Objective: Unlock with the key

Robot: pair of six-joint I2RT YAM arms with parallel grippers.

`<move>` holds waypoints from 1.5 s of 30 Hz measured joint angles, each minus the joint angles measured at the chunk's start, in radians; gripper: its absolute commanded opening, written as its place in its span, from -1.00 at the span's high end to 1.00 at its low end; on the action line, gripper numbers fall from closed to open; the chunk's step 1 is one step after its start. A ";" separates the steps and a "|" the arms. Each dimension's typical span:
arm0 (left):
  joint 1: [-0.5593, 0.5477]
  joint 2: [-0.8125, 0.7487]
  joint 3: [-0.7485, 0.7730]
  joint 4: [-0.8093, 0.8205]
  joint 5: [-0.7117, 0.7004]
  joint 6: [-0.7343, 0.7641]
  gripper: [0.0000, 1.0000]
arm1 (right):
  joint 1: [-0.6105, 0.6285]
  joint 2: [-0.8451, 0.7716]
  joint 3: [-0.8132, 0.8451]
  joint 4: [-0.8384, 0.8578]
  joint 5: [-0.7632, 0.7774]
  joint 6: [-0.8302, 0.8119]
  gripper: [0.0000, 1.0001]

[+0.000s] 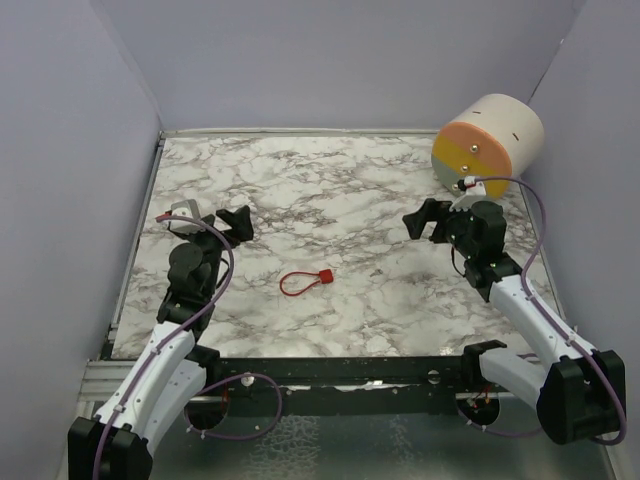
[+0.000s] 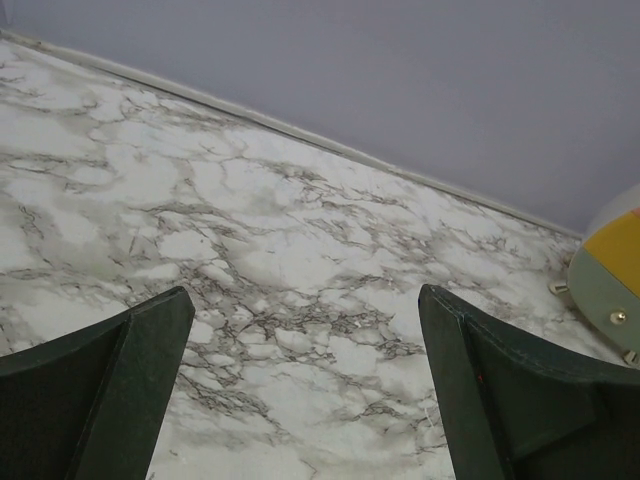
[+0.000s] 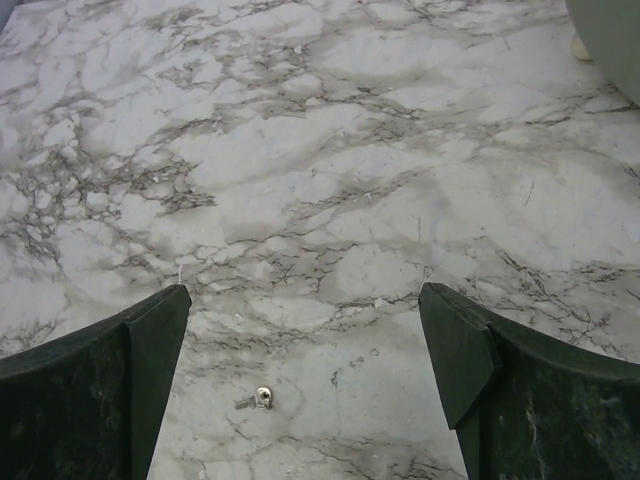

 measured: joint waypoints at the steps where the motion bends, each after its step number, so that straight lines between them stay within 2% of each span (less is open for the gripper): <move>1: 0.000 0.003 0.003 -0.011 0.000 -0.002 -0.98 | 0.000 0.001 0.002 -0.014 0.000 0.000 -0.94; 3: 0.000 0.018 0.012 -0.038 0.002 -0.007 -0.98 | 0.000 0.005 0.006 -0.040 -0.001 -0.001 -0.79; 7: 0.000 0.054 0.041 -0.099 0.036 -0.013 -0.98 | 0.000 0.023 0.014 -0.077 -0.024 -0.010 -0.19; 8: 0.000 0.060 0.042 -0.101 0.058 -0.014 -0.97 | 0.000 0.032 0.014 -0.083 -0.039 -0.013 -0.09; 10: 0.000 0.076 0.042 -0.105 0.109 -0.020 -0.95 | 0.001 0.058 0.014 -0.093 -0.076 -0.012 -0.01; 16: -0.018 0.167 0.042 -0.110 0.223 -0.035 -0.94 | 0.041 0.137 0.014 -0.163 -0.137 -0.019 0.02; 23: -0.116 0.235 0.042 -0.092 0.245 -0.043 -0.94 | 0.146 0.190 0.014 -0.204 -0.132 -0.019 0.02; 31: -0.277 0.352 0.063 -0.089 0.217 -0.041 -0.94 | 0.363 0.293 0.032 -0.271 0.050 -0.016 0.02; 39: -0.349 0.388 0.082 -0.082 0.165 -0.037 -0.93 | 0.370 0.319 0.066 -0.293 0.155 -0.019 0.25; 45: -0.392 0.422 0.089 -0.071 0.140 -0.034 -0.93 | 0.374 0.362 0.089 -0.293 0.166 -0.019 0.26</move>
